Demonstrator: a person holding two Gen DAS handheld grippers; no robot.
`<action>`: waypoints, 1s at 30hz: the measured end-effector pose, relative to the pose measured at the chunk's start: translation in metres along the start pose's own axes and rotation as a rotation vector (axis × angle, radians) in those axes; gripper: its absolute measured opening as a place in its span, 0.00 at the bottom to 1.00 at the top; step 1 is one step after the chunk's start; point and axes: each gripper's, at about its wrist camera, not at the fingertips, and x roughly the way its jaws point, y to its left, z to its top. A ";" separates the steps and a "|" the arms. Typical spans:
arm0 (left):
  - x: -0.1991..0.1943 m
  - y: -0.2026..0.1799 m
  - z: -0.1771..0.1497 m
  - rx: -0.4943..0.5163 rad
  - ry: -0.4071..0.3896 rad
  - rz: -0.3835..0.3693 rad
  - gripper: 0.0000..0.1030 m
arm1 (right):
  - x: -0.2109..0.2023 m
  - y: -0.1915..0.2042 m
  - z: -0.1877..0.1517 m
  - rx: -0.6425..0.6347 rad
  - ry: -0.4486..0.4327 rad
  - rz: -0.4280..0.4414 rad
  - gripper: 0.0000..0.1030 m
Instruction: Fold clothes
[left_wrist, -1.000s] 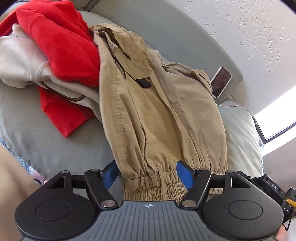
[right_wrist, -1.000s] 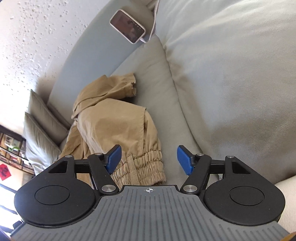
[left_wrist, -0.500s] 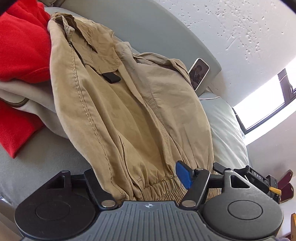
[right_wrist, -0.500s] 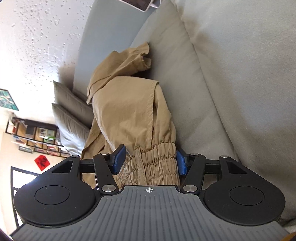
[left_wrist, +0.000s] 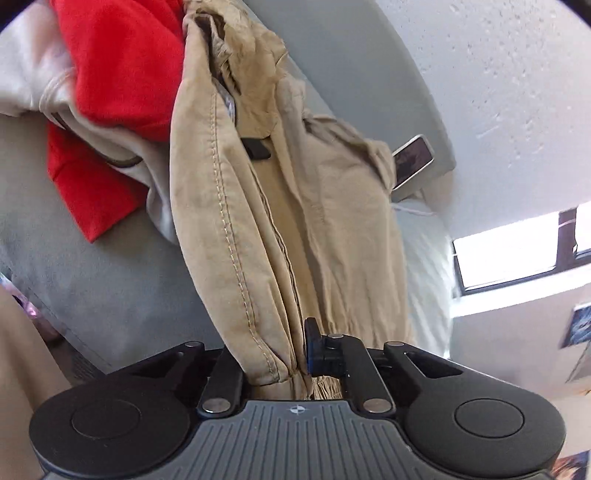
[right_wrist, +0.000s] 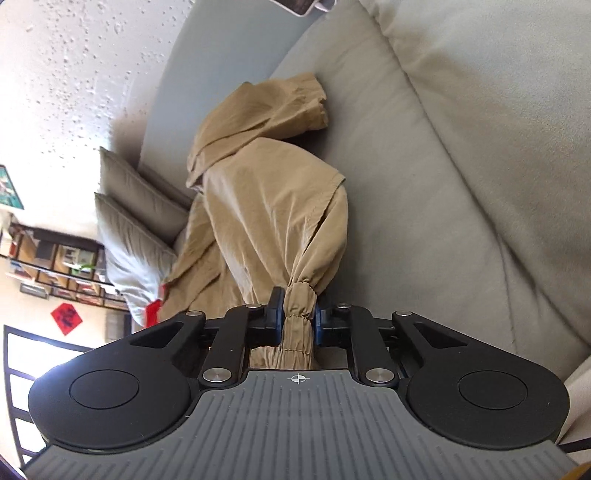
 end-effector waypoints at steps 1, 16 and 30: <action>-0.015 -0.011 0.005 0.000 -0.023 -0.035 0.08 | -0.008 0.007 -0.001 0.014 -0.020 0.020 0.12; -0.269 -0.219 -0.044 0.405 -0.613 -0.500 0.08 | -0.257 0.253 -0.087 -0.476 -0.599 0.536 0.11; -0.101 -0.251 0.101 0.329 -0.344 -0.177 0.08 | -0.184 0.273 0.036 -0.381 -0.520 0.131 0.11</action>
